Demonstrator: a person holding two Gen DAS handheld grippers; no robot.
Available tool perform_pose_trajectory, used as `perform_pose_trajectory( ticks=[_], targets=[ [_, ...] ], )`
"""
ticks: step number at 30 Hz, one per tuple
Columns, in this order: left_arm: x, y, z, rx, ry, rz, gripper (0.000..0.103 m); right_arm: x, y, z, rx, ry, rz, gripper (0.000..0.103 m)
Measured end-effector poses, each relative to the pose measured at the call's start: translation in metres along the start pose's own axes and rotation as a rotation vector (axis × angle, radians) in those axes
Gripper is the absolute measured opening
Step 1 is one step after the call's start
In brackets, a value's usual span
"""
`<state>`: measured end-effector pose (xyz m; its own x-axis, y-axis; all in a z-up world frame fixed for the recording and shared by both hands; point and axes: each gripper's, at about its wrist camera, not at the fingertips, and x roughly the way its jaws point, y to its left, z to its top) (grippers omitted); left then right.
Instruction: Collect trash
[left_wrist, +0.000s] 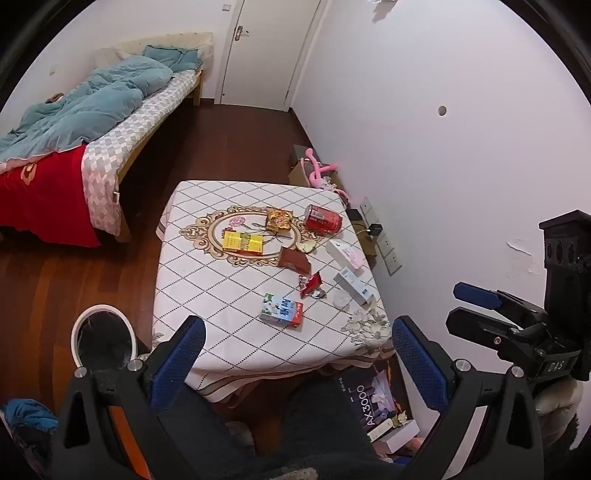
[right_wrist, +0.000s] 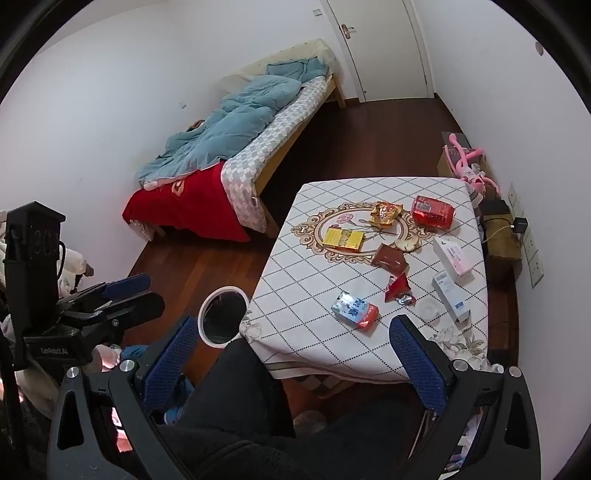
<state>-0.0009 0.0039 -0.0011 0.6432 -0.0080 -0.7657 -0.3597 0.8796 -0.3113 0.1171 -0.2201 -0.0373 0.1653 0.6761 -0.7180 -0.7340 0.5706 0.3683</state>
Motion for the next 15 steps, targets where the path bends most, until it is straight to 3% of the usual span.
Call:
perform_pose_trajectory(
  ticks=[8, 15],
  targets=[
    [0.006, -0.020, 0.000, 0.045, -0.011, 0.004, 0.103, -0.011, -0.002, 0.000, 0.004, -0.015, 0.010, 0.103],
    [-0.005, -0.014, -0.004, 0.043, -0.021, -0.015, 0.103, -0.009, -0.001, -0.005, -0.008, -0.028, 0.023, 0.103]
  ],
)
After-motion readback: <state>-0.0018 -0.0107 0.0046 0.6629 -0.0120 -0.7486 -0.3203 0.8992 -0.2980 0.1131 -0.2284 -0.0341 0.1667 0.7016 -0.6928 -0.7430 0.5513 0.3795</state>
